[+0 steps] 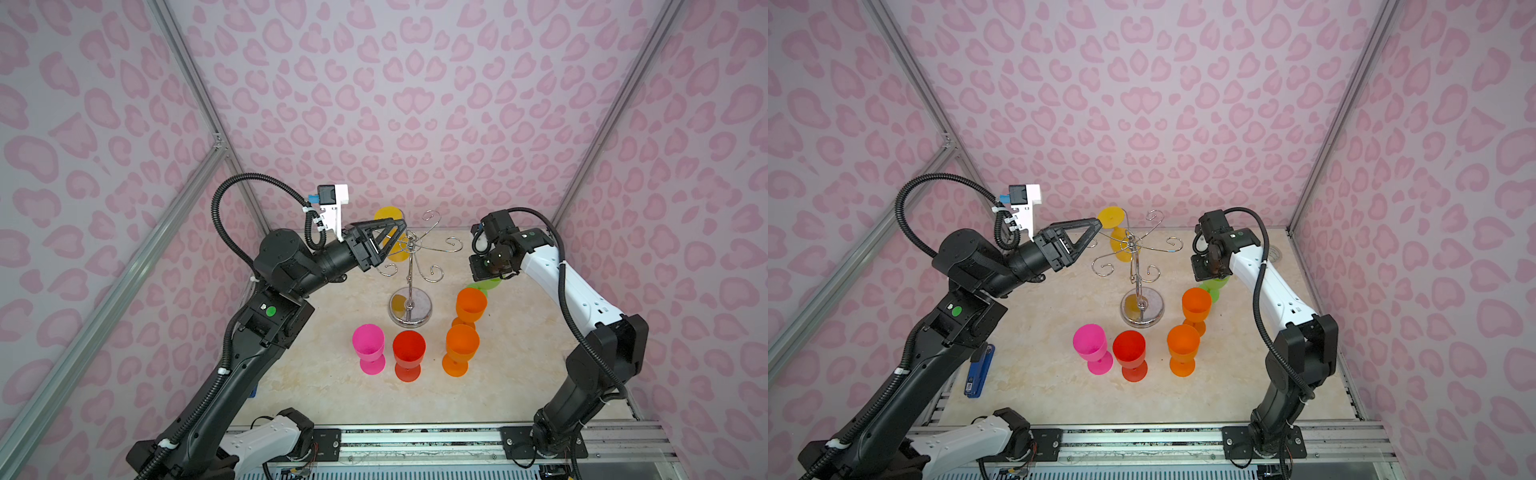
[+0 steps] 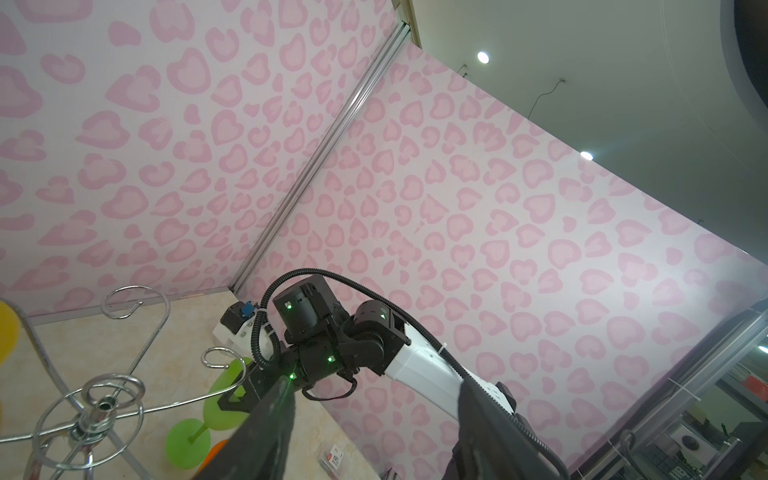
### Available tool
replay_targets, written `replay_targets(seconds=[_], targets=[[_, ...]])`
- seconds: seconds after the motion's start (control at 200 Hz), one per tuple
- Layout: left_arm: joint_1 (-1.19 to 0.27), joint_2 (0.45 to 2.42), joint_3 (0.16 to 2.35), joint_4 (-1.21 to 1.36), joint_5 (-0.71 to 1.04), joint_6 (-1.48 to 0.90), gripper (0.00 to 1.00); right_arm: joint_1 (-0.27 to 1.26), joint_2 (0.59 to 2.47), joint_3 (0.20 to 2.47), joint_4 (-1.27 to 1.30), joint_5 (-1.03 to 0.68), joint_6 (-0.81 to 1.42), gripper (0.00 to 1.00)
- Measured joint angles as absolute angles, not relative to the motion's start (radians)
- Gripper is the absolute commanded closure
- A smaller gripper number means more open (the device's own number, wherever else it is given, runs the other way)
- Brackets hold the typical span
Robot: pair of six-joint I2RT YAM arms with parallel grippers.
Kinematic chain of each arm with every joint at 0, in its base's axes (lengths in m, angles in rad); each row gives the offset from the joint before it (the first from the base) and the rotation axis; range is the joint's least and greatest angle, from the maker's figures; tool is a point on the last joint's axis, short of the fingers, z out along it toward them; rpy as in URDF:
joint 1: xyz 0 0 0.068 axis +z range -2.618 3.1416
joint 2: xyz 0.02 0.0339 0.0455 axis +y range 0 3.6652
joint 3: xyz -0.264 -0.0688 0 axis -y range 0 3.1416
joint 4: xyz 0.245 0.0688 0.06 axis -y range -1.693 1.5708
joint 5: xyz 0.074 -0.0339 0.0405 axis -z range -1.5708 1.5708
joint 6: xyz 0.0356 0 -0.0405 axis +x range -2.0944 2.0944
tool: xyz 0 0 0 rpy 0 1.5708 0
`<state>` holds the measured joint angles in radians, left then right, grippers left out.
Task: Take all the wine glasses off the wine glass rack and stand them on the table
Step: 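Lower the green glass beside the orange glass with the right gripper while the left waits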
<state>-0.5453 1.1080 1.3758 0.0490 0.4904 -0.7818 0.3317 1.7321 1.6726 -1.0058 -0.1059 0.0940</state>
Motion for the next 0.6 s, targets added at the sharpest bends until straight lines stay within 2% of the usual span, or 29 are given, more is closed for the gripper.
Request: replay_targets(seconds=[0.6], targets=[[-0.542, 1.121, 1.374, 0.047, 0.491, -0.782, 0.35, 0.342, 1.842, 1.695, -0.987, -0.124, 0.096, 1.00]])
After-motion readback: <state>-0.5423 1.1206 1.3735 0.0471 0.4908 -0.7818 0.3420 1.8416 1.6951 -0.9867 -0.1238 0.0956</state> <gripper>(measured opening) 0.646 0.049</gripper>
